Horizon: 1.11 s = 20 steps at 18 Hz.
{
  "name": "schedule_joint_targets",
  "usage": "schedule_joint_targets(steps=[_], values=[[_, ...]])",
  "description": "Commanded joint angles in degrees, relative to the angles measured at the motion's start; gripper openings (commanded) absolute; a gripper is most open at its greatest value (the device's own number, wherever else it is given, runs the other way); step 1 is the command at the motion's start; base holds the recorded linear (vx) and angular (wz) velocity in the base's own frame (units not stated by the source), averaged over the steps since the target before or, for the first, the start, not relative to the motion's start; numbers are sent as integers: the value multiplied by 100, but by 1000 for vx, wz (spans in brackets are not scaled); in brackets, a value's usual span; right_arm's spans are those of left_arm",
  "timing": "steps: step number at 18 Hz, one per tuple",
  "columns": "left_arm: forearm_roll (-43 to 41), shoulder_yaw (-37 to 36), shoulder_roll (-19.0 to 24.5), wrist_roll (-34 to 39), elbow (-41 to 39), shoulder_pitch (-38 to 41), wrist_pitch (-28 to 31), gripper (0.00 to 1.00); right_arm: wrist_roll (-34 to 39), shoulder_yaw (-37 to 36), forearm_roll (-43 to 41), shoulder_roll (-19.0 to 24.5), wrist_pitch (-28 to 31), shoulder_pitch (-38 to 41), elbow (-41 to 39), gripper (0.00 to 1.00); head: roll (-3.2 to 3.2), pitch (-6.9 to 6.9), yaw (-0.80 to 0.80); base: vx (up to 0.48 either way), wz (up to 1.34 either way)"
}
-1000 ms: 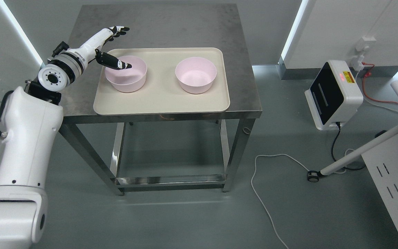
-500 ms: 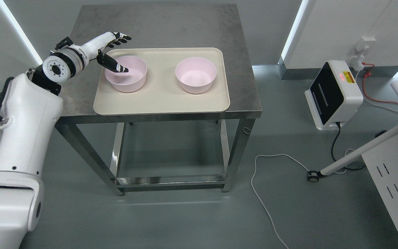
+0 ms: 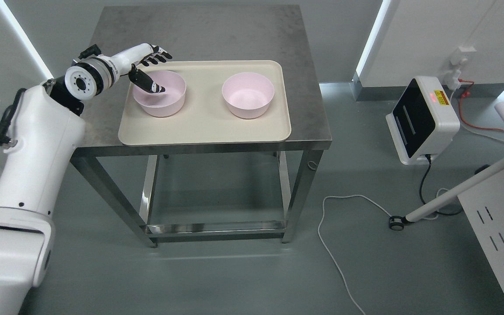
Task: Stack pink IKEA bowls on left shelf middle
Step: 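Grasp the rim of the pink bowl with the left hand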
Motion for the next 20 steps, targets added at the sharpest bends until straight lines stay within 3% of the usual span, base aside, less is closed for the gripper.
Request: schedule_joint_targets(steps=[1, 5, 11, 15, 20], values=[[-299, -450, -4, -4, 195, -93, 6, 68, 2, -62, -5, -100, -5, 167, -193, 100, 0, 0, 0, 0, 0], [-379, -468, -48, -4, 204, -93, 6, 62, 2, -62, -5, -100, 3, 167, -193, 100, 0, 0, 0, 0, 0], [-370, -477, -136, -4, 204, -119, -55, 44, 2, -62, -5, -100, 3, 167, -193, 100, 0, 0, 0, 0, 0], [-352, -398, -215, -4, 204, -128, -450, 22, 2, -62, -5, -100, -5, 167, -193, 100, 0, 0, 0, 0, 0], [-326, -240, -320, -13, 257, -120, -644, 5, 2, -62, -5, -100, 3, 167, -193, 100, 0, 0, 0, 0, 0]])
